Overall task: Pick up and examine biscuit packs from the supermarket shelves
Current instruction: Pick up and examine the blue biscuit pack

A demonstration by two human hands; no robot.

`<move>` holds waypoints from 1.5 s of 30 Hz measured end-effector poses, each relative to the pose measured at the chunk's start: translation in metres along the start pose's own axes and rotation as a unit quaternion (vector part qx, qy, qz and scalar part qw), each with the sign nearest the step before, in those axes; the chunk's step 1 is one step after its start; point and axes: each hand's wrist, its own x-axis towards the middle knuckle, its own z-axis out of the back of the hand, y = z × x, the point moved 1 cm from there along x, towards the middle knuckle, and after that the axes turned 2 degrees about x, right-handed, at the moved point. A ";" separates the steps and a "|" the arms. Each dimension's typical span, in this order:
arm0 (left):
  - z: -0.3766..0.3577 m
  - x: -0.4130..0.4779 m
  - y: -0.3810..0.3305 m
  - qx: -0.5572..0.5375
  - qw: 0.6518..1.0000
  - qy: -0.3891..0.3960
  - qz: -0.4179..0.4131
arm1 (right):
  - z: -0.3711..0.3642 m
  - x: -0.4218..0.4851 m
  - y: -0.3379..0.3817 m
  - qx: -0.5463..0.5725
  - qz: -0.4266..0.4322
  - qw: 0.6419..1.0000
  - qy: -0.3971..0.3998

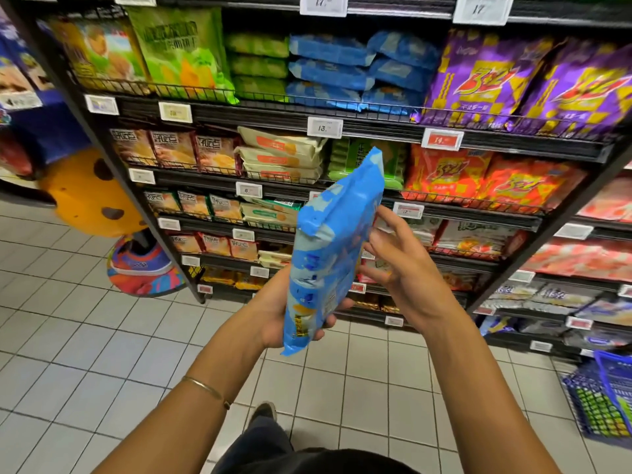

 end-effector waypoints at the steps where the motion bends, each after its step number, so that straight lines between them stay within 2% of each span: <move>1: -0.001 0.000 -0.002 -0.006 1.000 0.006 0.005 | -0.001 0.002 0.001 -0.018 0.002 1.000 -0.001; 7: 0.003 0.009 -0.010 -0.064 0.997 0.022 0.042 | -0.008 0.022 0.003 -0.080 -0.010 0.994 -0.073; 9: 0.004 0.014 -0.014 -0.052 0.998 -0.006 0.017 | -0.005 0.027 0.003 -0.069 -0.022 0.995 -0.064; 11: 0.005 0.022 -0.019 -0.022 0.994 -0.079 -0.069 | -0.002 0.030 0.005 -0.003 -0.039 0.999 0.000; 14: 0.013 0.028 -0.026 -0.004 0.940 -0.229 -0.253 | 0.005 0.034 0.009 0.129 -0.093 0.983 0.088; 16: 0.019 0.030 -0.035 0.018 0.905 -0.300 -0.300 | 0.010 0.043 0.009 0.144 -0.110 0.980 0.087; 18: 0.026 0.035 -0.047 0.041 0.885 -0.333 -0.323 | 0.016 0.056 0.007 0.116 -0.107 0.986 0.055; 22: 0.040 0.054 -0.090 0.107 0.863 -0.328 -0.369 | 0.027 0.098 0.009 0.018 -0.060 0.997 -0.044; 25: 0.056 0.076 -0.134 0.135 0.862 -0.321 -0.369 | 0.030 0.138 0.017 -0.038 -0.049 0.993 -0.098; 30: 0.068 0.113 -0.214 0.207 0.840 -0.287 -0.412 | 0.030 0.207 0.042 -0.044 -0.001 0.988 -0.146; 35: 0.060 0.136 -0.293 0.279 0.804 -0.262 -0.455 | 0.030 0.264 0.078 -0.102 0.059 0.969 -0.217; 40: 0.045 0.167 -0.346 0.322 0.751 -0.258 -0.515 | 0.035 0.310 0.112 -0.120 0.134 0.937 -0.300; 45: 0.038 0.182 -0.386 0.304 0.726 -0.285 -0.546 | 0.032 0.342 0.139 -0.171 0.173 0.918 -0.314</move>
